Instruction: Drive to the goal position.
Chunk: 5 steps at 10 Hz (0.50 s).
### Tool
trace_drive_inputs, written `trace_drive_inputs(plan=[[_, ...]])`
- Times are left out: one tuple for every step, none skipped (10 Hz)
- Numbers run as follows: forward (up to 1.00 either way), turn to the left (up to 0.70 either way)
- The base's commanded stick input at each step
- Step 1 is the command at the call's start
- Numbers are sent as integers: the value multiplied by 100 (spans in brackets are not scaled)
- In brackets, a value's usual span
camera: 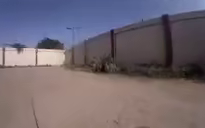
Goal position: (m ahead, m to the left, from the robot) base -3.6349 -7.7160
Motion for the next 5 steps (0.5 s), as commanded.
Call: trace_drive_inputs(plan=[[0, -45], [0, -45], [0, -45], [0, -45], [0, -45]])
